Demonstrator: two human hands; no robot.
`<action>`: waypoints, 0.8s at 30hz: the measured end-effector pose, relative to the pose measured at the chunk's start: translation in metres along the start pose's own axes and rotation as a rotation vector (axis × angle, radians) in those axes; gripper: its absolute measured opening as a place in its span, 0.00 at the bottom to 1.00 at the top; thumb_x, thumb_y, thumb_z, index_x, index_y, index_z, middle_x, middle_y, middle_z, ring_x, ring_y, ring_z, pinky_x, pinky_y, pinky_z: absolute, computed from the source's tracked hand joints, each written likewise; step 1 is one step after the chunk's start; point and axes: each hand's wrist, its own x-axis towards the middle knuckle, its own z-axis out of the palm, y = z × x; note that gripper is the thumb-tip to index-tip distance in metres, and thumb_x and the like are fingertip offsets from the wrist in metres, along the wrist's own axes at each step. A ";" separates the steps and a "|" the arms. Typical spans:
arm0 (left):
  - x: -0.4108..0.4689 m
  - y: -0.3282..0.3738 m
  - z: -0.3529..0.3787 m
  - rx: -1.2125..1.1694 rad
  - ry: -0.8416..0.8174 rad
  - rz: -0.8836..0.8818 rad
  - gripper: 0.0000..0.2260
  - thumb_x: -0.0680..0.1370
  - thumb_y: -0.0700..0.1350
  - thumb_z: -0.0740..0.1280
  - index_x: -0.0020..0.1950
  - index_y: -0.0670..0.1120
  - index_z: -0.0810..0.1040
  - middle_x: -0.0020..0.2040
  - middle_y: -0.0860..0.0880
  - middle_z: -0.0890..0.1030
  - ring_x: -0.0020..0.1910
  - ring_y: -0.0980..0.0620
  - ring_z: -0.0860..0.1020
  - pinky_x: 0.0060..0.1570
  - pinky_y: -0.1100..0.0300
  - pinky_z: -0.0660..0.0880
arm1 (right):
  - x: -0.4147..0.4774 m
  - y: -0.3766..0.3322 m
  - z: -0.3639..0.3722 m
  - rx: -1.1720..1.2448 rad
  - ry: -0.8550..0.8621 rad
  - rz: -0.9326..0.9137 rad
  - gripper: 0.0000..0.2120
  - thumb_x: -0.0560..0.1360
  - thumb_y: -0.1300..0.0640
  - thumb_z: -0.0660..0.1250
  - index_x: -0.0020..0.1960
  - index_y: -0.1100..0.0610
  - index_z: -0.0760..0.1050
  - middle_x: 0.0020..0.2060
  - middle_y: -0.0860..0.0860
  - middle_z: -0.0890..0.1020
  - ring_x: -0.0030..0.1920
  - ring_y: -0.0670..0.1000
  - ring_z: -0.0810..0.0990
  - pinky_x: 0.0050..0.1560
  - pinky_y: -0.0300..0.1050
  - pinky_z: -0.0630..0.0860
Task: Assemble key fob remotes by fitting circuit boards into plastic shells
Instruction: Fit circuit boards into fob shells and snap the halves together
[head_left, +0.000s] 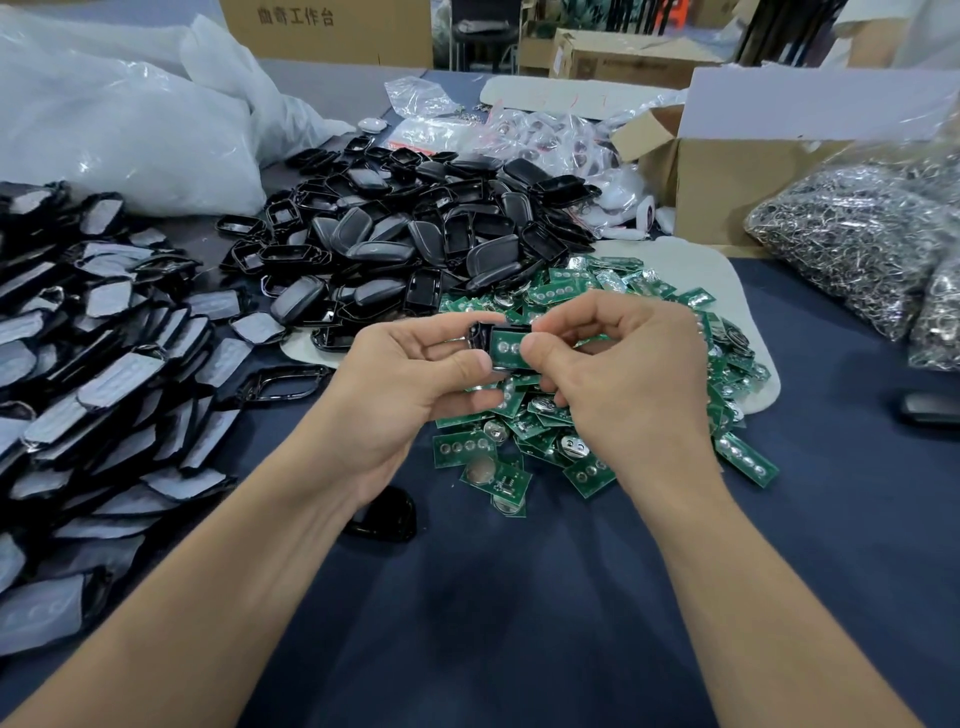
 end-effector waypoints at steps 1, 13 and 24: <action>0.000 0.000 0.001 0.004 0.007 -0.001 0.14 0.72 0.37 0.73 0.57 0.45 0.86 0.45 0.43 0.87 0.44 0.52 0.86 0.42 0.62 0.82 | 0.000 0.000 0.000 -0.012 -0.002 0.001 0.07 0.68 0.56 0.79 0.38 0.45 0.84 0.30 0.44 0.84 0.30 0.47 0.83 0.34 0.44 0.79; -0.003 -0.003 0.015 0.081 0.204 0.078 0.12 0.75 0.30 0.74 0.43 0.47 0.90 0.35 0.47 0.85 0.35 0.53 0.83 0.39 0.63 0.82 | -0.007 -0.009 0.005 -0.156 0.031 -0.012 0.08 0.67 0.56 0.80 0.34 0.48 0.83 0.31 0.37 0.82 0.30 0.39 0.80 0.30 0.28 0.73; -0.001 -0.003 0.015 0.058 0.310 0.103 0.12 0.72 0.30 0.74 0.39 0.46 0.89 0.35 0.46 0.85 0.34 0.53 0.83 0.37 0.64 0.81 | -0.013 -0.009 0.012 -0.215 0.135 -0.010 0.09 0.65 0.49 0.80 0.34 0.48 0.80 0.31 0.39 0.81 0.33 0.38 0.80 0.33 0.29 0.73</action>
